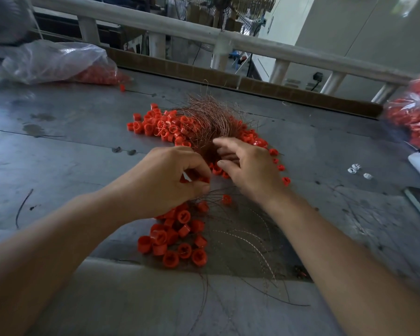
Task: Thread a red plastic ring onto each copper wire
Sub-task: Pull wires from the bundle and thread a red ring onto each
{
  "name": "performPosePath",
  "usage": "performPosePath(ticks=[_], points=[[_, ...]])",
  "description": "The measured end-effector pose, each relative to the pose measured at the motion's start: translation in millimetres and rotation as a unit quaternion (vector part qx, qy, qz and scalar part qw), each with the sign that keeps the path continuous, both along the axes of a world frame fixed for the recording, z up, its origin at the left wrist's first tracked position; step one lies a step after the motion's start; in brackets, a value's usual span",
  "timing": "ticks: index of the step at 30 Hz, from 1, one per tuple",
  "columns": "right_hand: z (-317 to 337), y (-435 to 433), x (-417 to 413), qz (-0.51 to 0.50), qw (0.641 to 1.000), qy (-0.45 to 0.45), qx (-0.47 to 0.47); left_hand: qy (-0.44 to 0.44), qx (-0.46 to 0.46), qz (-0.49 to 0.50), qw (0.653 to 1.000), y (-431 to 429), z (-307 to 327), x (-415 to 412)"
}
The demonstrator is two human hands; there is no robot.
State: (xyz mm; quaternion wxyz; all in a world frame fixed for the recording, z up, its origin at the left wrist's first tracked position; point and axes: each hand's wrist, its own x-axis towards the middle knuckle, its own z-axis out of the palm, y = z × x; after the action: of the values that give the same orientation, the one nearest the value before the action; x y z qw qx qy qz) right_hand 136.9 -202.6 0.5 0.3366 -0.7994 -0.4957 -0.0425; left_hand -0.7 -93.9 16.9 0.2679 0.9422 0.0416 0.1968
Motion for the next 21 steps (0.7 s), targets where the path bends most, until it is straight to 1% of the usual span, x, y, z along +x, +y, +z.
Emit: performPosePath(ticks=[3, 7, 11, 14, 18, 21], points=[[0.3, 0.2, 2.6, -0.011, 0.999, -0.026, 0.02, 0.002, -0.003, 0.002, 1.0, -0.6, -1.5, -0.4], [-2.1, 1.3, 3.4, -0.005, 1.0, -0.029, 0.008, 0.004, -0.001, 0.008, 1.0, 0.8, -0.4, 1.7], [2.1, -0.5, 3.5, -0.043, 0.995, -0.048, 0.076, 0.01, -0.007, 0.012, 1.0, 1.1, -0.7, 2.4], [10.1, -5.1, 1.9, -0.052, 0.988, -0.058, 0.131, 0.01, -0.011, 0.01, 1.0, 2.5, -0.5, 0.2], [17.9, -11.7, -6.6, -0.01, 0.981, -0.029, 0.192, -0.026, -0.041, 0.026, 0.998, 3.8, -0.8, -0.1], [18.3, -13.5, -15.2, 0.026, 0.979, -0.035, 0.198, -0.07, -0.072, 0.028, 0.995, 5.3, -2.1, -1.4]])
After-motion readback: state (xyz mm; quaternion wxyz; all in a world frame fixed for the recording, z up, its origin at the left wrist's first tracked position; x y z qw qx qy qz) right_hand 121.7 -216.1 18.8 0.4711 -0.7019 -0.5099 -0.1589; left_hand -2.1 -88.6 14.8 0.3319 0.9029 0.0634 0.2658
